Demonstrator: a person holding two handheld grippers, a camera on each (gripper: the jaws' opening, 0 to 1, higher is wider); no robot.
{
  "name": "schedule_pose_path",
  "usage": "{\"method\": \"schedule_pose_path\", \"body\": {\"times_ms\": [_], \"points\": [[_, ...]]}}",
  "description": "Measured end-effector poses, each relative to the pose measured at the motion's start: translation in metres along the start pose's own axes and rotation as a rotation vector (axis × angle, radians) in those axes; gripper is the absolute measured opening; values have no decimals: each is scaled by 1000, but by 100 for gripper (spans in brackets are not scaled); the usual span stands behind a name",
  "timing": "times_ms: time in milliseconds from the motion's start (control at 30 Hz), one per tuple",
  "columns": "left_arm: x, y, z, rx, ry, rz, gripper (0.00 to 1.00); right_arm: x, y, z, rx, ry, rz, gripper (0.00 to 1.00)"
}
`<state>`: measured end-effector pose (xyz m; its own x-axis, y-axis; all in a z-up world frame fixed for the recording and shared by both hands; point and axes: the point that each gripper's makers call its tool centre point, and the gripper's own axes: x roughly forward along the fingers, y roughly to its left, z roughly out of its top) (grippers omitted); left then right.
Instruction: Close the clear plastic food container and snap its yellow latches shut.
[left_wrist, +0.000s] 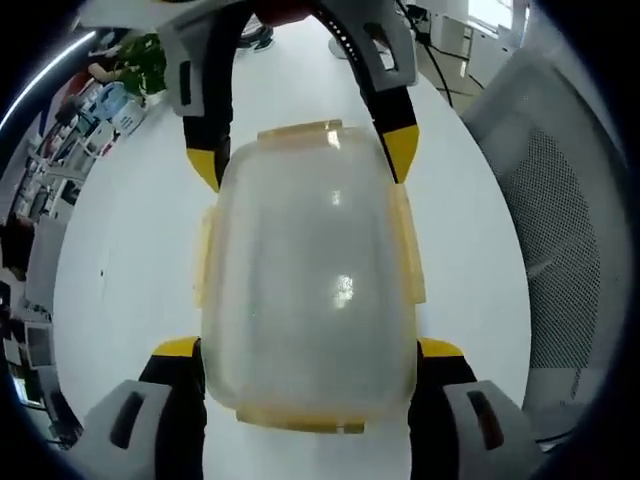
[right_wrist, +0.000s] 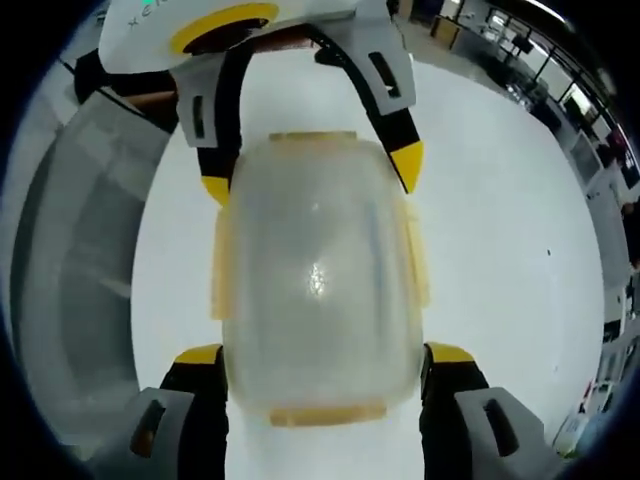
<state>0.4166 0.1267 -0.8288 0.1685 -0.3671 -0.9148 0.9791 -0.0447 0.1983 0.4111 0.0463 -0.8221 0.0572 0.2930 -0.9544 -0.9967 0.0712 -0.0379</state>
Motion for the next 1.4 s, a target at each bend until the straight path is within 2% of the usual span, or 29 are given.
{"method": "schedule_pose_path", "body": {"times_ms": [500, 967, 1400], "points": [[-17, -10, -36, -20, -6, 9, 86, 11, 9, 39, -14, -6, 8, 79], [-20, -11, -43, -28, -11, 12, 86, 15, 10, 46, -17, -10, 13, 80], [-19, 3, -50, -11, 2, 9, 86, 18, -2, 53, -9, -28, 19, 81]]}}
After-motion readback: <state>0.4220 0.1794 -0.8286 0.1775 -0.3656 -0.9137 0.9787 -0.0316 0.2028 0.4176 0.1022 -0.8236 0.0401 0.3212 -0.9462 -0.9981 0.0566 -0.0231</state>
